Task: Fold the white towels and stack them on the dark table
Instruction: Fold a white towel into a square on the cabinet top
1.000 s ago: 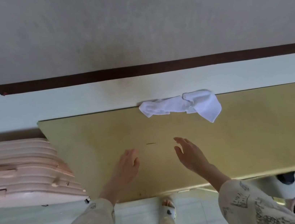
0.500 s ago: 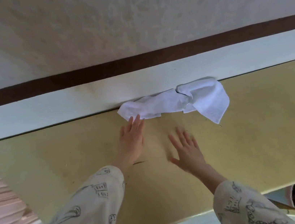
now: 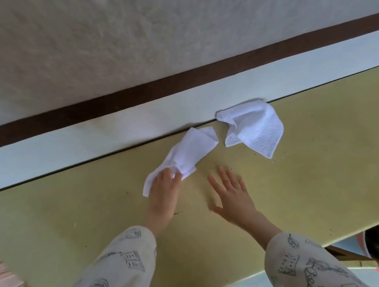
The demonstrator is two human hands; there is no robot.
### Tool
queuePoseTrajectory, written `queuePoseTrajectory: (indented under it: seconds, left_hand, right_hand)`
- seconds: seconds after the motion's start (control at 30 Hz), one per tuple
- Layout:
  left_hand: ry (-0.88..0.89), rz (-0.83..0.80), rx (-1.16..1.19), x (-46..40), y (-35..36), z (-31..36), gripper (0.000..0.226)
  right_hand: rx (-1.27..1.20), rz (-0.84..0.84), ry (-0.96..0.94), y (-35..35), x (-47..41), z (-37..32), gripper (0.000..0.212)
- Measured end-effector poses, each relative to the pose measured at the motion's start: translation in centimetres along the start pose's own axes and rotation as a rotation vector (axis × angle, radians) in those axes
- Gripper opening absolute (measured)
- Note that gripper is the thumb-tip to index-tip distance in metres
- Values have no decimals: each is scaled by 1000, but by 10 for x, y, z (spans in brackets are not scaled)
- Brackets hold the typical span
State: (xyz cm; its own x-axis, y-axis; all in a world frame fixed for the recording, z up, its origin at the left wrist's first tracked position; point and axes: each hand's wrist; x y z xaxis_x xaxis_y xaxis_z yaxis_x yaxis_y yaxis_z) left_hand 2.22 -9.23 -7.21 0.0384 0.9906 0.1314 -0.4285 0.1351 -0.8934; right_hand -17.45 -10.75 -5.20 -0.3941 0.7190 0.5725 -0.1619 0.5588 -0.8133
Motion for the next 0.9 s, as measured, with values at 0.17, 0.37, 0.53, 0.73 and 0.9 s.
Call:
queuePoseTrajectory:
  seconds: [0.17,0.37,0.53,0.73,0.9]
  left_hand:
    - [-86,-147,-37,54,-1,15,34]
    - [-300,-69,406,88,-45,24,16]
    - [-266,48,601,103,-114,42,11]
    - [-192,50,601,118,-161,46,15]
    - [-267,65,400,140,-170,20,17]
  right_hand:
    - [-7,-58,55,-12,1,-10,81]
    - [-115,125,-157,-38,28,-47,64]
    - [-161,225,-338,-73,54,-77,32]
    - [-161,257,-440,-117,76,-88,31]
    - [-403,247,-342,-147,86,-89,20]
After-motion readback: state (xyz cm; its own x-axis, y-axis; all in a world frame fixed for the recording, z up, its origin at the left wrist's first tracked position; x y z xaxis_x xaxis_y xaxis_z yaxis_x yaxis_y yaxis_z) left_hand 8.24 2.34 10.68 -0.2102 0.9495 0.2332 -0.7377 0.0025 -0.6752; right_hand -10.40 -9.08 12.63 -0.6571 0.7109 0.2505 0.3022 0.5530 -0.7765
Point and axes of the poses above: each hand's wrist, its own x-axis away from the middle knuckle, its own y-axis out of the palm, z = x × y, and after that the axes turned 11 degrees about x, right-handed
